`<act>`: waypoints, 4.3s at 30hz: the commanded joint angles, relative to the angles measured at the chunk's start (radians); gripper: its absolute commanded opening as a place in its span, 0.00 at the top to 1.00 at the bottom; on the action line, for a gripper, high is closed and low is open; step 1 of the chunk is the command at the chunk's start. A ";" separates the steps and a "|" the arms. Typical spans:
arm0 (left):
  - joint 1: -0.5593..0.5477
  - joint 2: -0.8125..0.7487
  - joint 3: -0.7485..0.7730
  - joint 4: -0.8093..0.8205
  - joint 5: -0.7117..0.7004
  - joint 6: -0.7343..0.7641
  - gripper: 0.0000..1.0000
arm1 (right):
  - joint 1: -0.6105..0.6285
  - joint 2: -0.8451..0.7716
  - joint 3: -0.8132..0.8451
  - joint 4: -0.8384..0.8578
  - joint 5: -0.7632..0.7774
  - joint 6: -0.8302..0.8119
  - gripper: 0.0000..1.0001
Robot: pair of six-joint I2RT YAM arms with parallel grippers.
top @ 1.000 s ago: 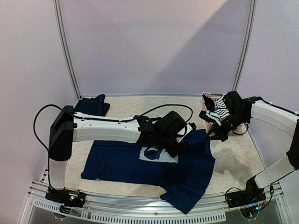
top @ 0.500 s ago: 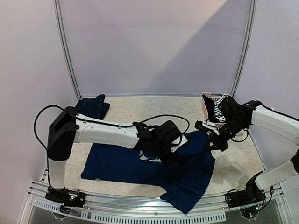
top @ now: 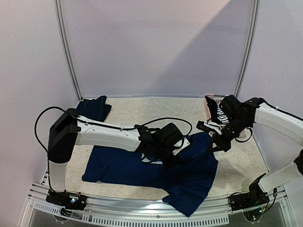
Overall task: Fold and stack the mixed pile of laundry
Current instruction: Adjust the 1/3-folded T-shirt at the center of the board.
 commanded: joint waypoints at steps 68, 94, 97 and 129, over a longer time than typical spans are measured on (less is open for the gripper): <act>0.679 -0.089 -0.317 -0.218 -0.190 -0.372 0.69 | -0.212 0.646 0.241 0.213 0.519 0.085 0.65; 0.491 -0.375 -0.249 -0.223 -0.224 -0.333 0.65 | -0.041 0.449 0.333 0.127 0.340 0.088 0.58; 0.454 -0.405 -0.283 -0.213 -0.231 -0.357 0.65 | 0.013 0.452 0.281 0.157 0.349 0.046 0.59; 0.415 -0.563 -0.508 -0.143 -0.253 -0.434 0.65 | 0.448 0.424 0.235 0.002 0.283 0.015 0.68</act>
